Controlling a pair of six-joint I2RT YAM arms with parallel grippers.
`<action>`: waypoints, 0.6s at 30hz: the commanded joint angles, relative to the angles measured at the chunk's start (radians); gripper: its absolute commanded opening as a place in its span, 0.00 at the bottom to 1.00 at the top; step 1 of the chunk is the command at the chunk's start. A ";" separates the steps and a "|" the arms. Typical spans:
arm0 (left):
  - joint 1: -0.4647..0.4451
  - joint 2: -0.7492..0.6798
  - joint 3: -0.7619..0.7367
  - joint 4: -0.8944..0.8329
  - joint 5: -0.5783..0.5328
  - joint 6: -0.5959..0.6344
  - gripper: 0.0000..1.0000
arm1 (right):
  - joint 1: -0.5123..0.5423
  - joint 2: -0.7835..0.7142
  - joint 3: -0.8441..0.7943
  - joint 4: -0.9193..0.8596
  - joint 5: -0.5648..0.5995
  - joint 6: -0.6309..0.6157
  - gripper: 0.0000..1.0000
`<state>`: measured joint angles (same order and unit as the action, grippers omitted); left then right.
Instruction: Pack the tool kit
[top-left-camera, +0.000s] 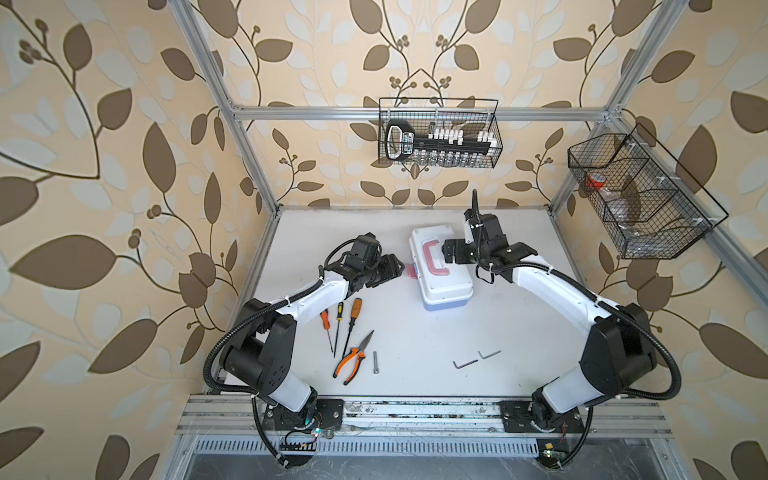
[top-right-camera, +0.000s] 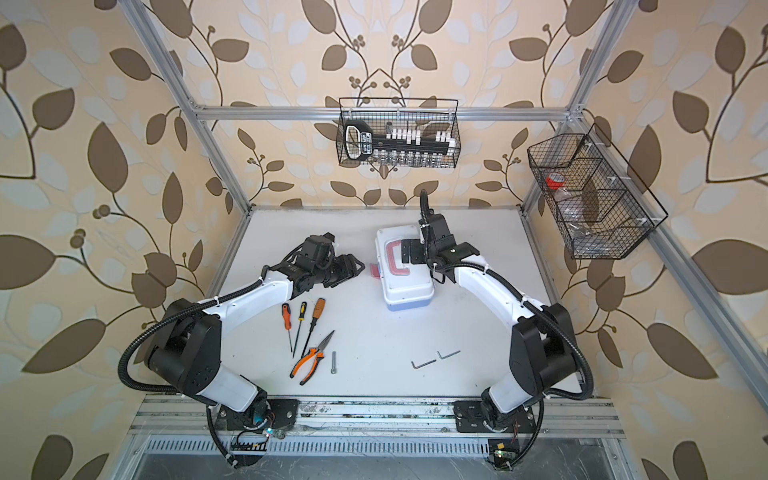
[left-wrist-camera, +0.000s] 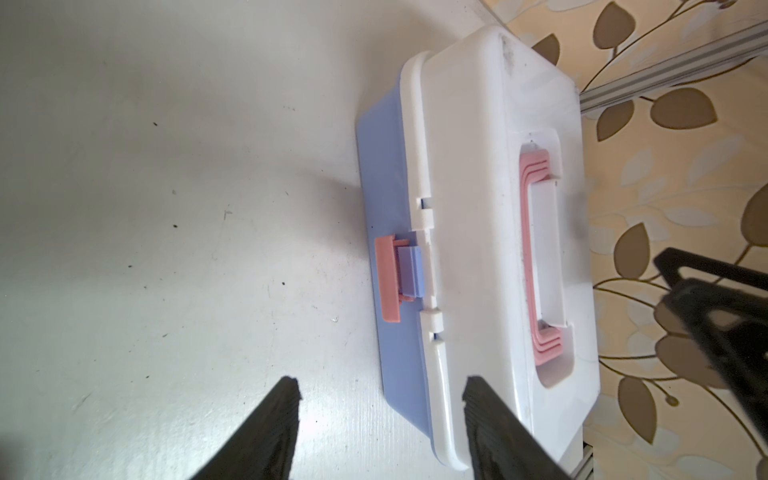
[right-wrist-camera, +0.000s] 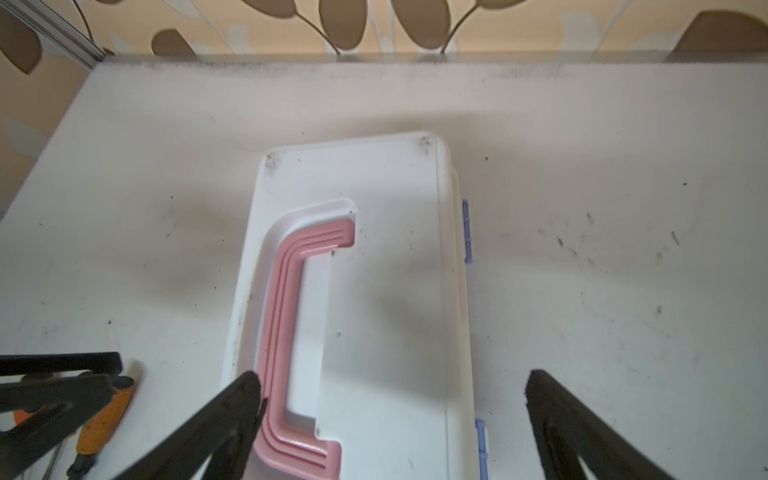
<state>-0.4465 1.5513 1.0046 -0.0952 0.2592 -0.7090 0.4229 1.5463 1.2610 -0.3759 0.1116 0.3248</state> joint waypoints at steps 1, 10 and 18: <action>-0.009 -0.019 0.042 0.014 0.037 0.029 0.65 | 0.016 -0.037 0.037 -0.030 -0.037 -0.004 0.95; -0.009 0.056 0.141 0.036 0.056 0.021 0.49 | 0.127 0.089 0.100 -0.043 -0.119 -0.010 0.79; -0.009 0.135 0.205 0.059 0.083 -0.006 0.48 | 0.145 0.227 0.172 -0.059 -0.129 0.005 0.82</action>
<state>-0.4465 1.6787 1.1728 -0.0700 0.3145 -0.7097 0.5694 1.7538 1.3857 -0.4141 -0.0116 0.3290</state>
